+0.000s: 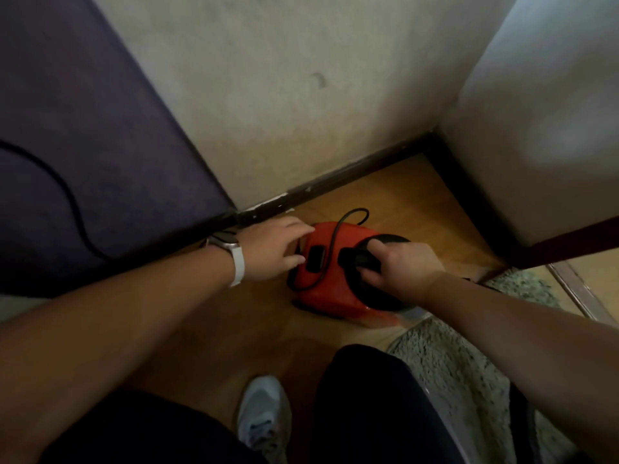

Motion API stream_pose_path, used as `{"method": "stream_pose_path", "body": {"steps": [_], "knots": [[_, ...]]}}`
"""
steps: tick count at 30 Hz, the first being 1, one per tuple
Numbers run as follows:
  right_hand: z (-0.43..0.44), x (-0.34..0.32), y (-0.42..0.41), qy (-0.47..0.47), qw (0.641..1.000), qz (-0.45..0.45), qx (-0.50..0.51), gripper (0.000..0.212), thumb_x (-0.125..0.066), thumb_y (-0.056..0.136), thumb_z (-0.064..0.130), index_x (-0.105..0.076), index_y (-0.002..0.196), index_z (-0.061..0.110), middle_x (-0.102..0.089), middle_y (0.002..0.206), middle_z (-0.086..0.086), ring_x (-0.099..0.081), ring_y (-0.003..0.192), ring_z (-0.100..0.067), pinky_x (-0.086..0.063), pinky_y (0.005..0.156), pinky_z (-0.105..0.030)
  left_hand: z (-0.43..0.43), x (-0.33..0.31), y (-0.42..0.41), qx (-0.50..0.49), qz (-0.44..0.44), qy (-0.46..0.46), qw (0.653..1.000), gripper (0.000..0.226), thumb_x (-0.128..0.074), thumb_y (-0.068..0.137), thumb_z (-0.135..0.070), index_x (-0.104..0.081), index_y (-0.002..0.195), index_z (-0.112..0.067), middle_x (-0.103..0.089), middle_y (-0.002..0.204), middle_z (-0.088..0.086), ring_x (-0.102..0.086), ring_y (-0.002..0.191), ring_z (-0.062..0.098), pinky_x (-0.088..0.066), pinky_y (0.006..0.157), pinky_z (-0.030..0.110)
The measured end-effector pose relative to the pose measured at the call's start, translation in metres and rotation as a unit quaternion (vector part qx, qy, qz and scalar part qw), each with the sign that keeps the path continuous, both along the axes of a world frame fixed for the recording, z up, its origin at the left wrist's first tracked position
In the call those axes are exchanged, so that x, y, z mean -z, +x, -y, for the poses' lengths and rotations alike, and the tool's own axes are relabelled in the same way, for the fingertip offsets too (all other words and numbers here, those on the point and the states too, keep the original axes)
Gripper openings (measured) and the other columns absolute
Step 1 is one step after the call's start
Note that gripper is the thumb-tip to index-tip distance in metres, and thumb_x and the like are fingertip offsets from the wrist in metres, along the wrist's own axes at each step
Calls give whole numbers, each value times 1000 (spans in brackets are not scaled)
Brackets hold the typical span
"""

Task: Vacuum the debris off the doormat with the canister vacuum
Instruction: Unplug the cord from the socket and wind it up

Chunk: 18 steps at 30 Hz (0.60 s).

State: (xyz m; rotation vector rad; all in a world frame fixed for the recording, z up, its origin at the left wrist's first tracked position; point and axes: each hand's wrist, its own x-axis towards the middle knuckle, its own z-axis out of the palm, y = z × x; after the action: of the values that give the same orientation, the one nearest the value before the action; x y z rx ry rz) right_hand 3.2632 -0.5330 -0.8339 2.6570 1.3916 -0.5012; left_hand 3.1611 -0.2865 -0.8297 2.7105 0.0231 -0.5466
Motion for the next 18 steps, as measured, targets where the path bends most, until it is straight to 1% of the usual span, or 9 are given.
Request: {"method": "stream_pose_path", "body": {"steps": [2,4,6,8,10,11,13,15,18], "knots": [[0,-3,-2,-8,1000,-3,8,29,-42,97,54,-42,103,26,-45,70,7,-51,63,-20,-40,52,-30,-5,-27,-14,-39,11,-5,999,59,-58,98,-41,-38,152,-29,-37,157,-6,-37,142,17,-38,110,34],[1,-7,-4,-20,1000,-4,10,31,-42,97,55,-45,109,27,-53,78,6,-59,72,-22,-42,56,-31,-11,-57,-31,-90,23,2,996,57,-56,100,-41,-37,153,-30,-36,158,-6,-36,143,17,-37,111,35],[-1,-13,-5,-22,1000,-13,14,32,-41,96,56,-46,111,28,-54,81,6,-64,80,-21,-45,59,-32,-20,-82,-49,-137,46,15,989,54,-55,100,-42,-41,150,-30,-41,154,-7,-40,140,17,-41,107,35],[-3,-18,-6,-24,999,-31,15,31,-40,96,57,-45,108,29,-51,81,9,-64,82,-19,-49,63,-33,-30,-105,-67,-181,83,21,980,50,-56,98,-42,-47,146,-30,-49,145,-10,-48,132,15,-44,102,32],[-5,-25,-7,-40,998,-46,9,33,-40,95,59,-45,110,30,-51,83,10,-62,81,-17,-51,66,-32,-37,-127,-86,-225,115,29,967,48,-56,98,-41,-48,144,-29,-50,144,-11,-48,130,13,-43,103,31],[-4,-29,-9,-54,997,-54,9,38,-39,94,61,-45,116,30,-52,90,10,-61,84,-15,-52,68,-31,-39,-138,-96,-242,123,36,962,48,-55,99,-41,-48,144,-30,-49,145,-11,-47,132,12,-41,106,30],[-7,-36,-14,-76,996,-56,1,55,-38,93,64,-40,135,30,-54,117,7,-58,103,-16,-52,80,-30,-42,-157,-115,-262,133,55,954,49,-55,99,-42,-47,146,-30,-47,148,-11,-43,136,12,-36,109,29],[-15,-47,-23,-63,997,-50,-9,65,-37,92,67,-31,147,32,-44,142,4,-50,123,-18,-47,94,-31,-49,-173,-130,-265,140,85,950,50,-55,98,-42,-47,146,-29,-46,150,-9,-41,138,13,-34,111,31],[-47,-71,-41,-8,998,-57,-36,67,-39,94,65,-25,152,34,-35,153,4,-40,137,-19,-41,105,-32,-62,-196,-147,-285,160,113,938,50,-57,97,-42,-50,144,-28,-49,147,-6,-45,135,16,-39,109,36]]}}
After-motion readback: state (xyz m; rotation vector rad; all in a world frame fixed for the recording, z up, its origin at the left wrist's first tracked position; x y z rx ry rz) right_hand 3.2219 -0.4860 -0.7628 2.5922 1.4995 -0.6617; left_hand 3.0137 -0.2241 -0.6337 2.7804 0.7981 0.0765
